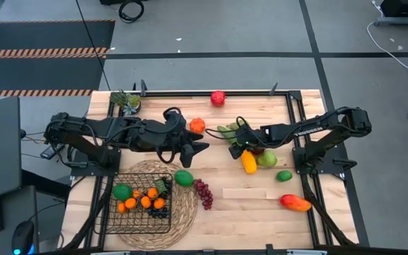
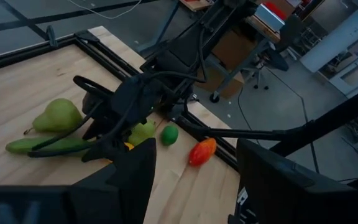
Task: Build produce basket
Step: Put the cucumber into the black wire basket, then put the right lime into the black wire basket
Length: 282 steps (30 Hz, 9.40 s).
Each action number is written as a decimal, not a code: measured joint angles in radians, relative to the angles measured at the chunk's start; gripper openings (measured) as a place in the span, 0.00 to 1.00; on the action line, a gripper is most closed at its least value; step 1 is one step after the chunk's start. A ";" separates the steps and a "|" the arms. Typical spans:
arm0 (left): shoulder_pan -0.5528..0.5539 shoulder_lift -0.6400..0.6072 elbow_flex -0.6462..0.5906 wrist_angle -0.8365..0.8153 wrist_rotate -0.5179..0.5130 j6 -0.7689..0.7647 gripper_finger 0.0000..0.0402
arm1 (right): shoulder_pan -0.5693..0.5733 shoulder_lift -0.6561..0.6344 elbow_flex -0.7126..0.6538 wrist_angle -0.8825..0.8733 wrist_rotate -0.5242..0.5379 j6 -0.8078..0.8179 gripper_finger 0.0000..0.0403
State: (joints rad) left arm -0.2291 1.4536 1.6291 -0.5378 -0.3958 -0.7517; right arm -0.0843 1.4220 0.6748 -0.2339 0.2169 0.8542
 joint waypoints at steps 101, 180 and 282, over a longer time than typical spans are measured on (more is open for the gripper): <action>0.052 0.089 0.000 0.178 -0.050 0.031 0.61 | 0.343 -0.048 0.204 0.927 -0.066 -0.208 0.33; -0.177 0.076 0.000 -0.543 0.058 0.006 0.71 | 0.140 -0.074 0.203 0.050 -0.202 0.108 0.42; -0.032 0.143 0.000 0.032 0.095 0.126 0.71 | 0.595 -0.277 -0.105 -0.773 -0.310 0.375 0.84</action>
State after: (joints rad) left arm -0.2611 1.5970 1.6291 -0.5060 -0.3012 -0.6258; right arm 0.5106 1.1450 0.5696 -1.0067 -0.0933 1.2290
